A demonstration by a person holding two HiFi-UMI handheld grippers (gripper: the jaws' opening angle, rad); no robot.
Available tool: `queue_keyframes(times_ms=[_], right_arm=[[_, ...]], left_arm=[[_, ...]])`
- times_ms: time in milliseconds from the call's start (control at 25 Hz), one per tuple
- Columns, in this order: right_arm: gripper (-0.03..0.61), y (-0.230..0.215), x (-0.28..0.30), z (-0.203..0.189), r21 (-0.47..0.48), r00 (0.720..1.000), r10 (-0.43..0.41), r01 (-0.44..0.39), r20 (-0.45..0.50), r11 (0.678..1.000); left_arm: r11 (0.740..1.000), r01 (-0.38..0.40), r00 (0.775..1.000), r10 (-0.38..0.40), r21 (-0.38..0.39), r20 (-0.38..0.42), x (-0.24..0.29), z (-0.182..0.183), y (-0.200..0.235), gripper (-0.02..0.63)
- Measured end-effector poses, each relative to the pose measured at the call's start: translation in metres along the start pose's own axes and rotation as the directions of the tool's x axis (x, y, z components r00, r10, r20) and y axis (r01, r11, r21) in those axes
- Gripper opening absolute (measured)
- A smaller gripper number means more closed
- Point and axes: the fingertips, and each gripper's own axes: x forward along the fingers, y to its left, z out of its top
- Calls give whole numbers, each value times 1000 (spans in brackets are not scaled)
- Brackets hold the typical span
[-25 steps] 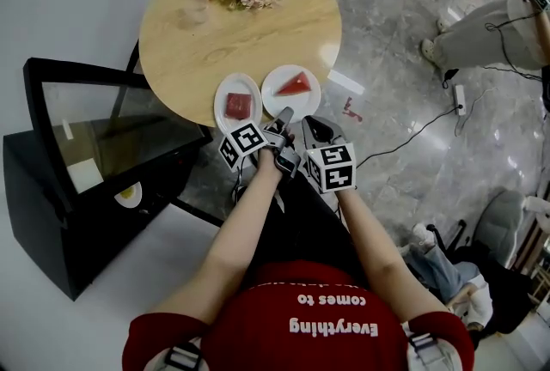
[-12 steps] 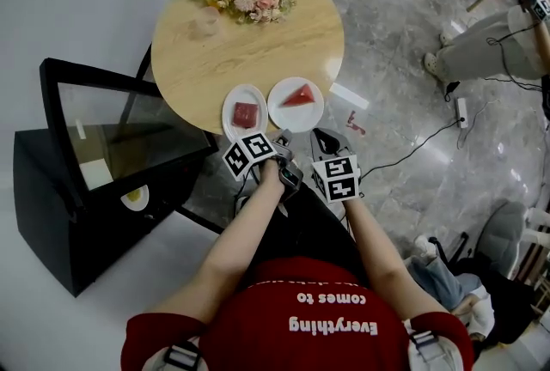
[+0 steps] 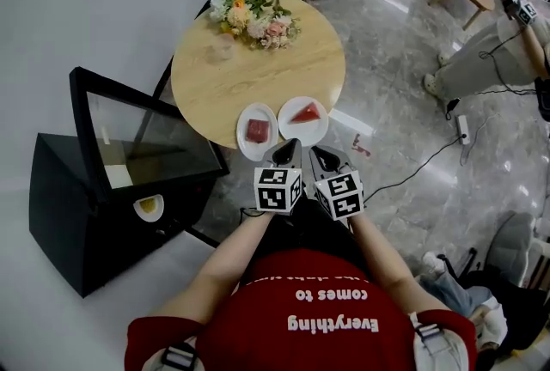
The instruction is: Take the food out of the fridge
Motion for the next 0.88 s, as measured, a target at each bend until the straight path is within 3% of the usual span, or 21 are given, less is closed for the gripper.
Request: queue_keyframes(times_ms=[80, 160, 520, 640, 720, 800, 880], right_arm=[[11, 11, -6, 11, -17, 1000, 5, -5, 29, 1000], [11, 21, -12, 19, -30, 999, 6, -4, 46, 1000], [11, 80, -27, 28, -59, 997, 39, -36, 61, 998], [11, 111, -25, 23, -72, 996, 73, -70, 45, 995], [11, 133, -20, 24, -102, 992, 119, -114, 37, 988], [11, 155, -12, 27, -141, 985, 172, -168, 21, 976], [11, 177, -4, 26, -168, 977, 212, -210, -5, 963]], left_arm=[[995, 13, 1000, -14, 97, 6, -10, 5, -8, 6], [991, 23, 1000, -25, 135, 17, -20, 8, -14, 6], [986, -13, 999, 6, 168, 40, -87, 8, 8, 8], [991, -52, 998, 47, 122, 42, -120, -6, 37, 8], [992, -116, 992, 114, 43, 52, -145, -21, 66, 8], [979, -196, 979, 198, -54, 50, -173, -40, 101, 8], [948, -279, 957, 287, -152, 31, -206, -64, 138, 8]])
